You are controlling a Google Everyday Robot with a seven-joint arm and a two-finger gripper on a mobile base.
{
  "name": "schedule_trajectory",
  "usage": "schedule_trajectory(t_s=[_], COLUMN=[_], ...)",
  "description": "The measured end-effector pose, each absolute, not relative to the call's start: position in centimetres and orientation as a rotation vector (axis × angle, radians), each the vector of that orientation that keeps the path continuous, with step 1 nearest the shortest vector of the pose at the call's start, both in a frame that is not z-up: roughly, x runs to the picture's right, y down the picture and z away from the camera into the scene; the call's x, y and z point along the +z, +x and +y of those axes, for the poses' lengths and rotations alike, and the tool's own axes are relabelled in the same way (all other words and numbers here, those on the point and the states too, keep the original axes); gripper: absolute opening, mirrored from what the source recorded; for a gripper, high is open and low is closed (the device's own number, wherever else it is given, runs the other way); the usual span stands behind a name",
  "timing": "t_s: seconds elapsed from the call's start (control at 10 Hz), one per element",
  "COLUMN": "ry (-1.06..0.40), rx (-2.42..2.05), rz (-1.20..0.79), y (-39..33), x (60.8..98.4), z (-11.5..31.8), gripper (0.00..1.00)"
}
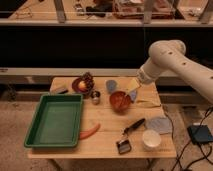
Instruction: Place towel in plastic cup
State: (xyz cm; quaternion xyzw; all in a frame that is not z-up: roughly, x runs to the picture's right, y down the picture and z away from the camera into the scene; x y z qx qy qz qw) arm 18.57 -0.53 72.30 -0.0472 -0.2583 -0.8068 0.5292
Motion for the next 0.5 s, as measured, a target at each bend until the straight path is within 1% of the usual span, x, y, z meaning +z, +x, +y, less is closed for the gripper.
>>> schedule_trajectory(t_s=[0.2, 0.4, 0.5], ry=[-0.272, -0.385, -0.417], rx=[-1.876, -1.822, -1.794], rz=[-0.599, -0.593, -0.591], y=[22.4, 24.9, 25.7], x=[73.7, 74.9, 75.0], z=[2.4, 5.0, 5.9], gripper=[0.78, 0.78, 0.78])
